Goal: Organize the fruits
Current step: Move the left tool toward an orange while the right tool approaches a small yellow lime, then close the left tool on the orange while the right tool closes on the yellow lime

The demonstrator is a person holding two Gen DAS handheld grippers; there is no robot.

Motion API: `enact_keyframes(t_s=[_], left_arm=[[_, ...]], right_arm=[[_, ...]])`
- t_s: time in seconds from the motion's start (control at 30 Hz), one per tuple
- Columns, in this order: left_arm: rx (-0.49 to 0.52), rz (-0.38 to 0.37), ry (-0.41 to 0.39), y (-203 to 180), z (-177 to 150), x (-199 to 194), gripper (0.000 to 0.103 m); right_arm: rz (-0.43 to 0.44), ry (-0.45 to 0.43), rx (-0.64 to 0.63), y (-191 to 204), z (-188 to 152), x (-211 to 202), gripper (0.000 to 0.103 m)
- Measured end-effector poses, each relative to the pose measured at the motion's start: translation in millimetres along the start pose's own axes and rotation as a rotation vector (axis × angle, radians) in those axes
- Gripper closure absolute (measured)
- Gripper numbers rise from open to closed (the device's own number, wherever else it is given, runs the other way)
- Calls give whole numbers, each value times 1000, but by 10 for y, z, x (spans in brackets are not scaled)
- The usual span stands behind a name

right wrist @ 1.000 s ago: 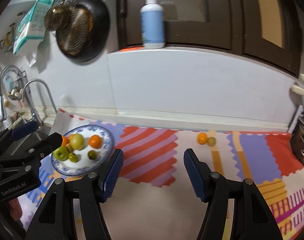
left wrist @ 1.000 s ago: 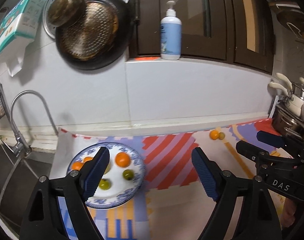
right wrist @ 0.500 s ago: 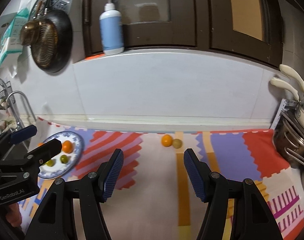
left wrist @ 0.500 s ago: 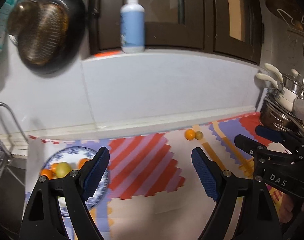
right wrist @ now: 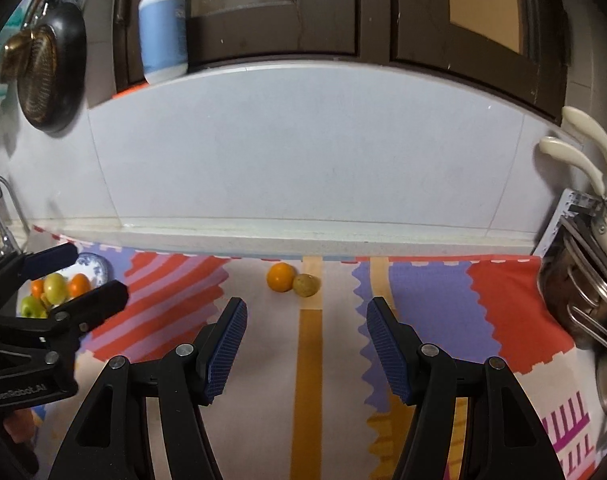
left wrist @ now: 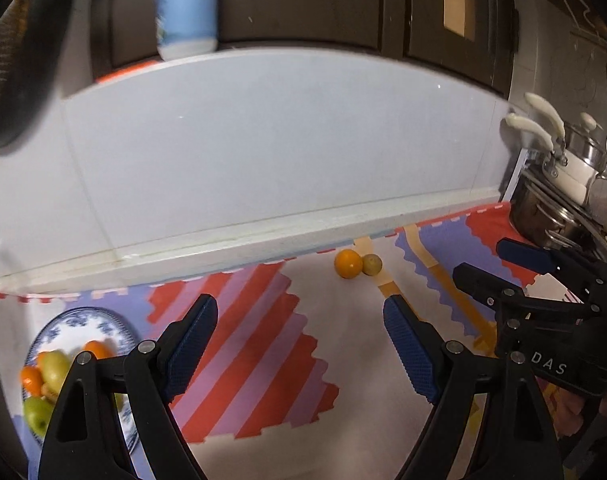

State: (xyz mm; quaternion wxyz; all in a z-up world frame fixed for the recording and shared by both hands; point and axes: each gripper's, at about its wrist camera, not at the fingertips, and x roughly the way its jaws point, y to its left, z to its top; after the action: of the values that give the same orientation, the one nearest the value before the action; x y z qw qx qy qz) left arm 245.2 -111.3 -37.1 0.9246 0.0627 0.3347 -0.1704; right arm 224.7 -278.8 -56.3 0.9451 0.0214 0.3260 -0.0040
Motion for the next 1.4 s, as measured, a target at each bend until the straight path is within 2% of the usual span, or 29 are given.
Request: enact_keyframes(t_s=[0.4,0.57,0.77,0.83,0.93,1.2,1.4], left_arm=[[118,-33,37,-82,75,729,19],[162,-81,62,-99,86,1007,29],[223,-185,104,-160,88,1300,39],[255,-200,105,-179,88,1363,45],[289,-242,111,-196,86,1431,50],[344,-293,116,-240,152,1618,52],[308,-335,135,-232,203,1732,53]], right_arm=[[4,78,-26,-143,-28,670,40],[22,111,-55,-181,-54,933,44],[66,143,-54,-227,-56,1196,51],[83,145,-68,-229,-53,1281,54],[106,145,-94,-199,-58,1350,55],[148,169,-130,-225,-17,1557,61],[192,179,-95,-280,38,1660,66]])
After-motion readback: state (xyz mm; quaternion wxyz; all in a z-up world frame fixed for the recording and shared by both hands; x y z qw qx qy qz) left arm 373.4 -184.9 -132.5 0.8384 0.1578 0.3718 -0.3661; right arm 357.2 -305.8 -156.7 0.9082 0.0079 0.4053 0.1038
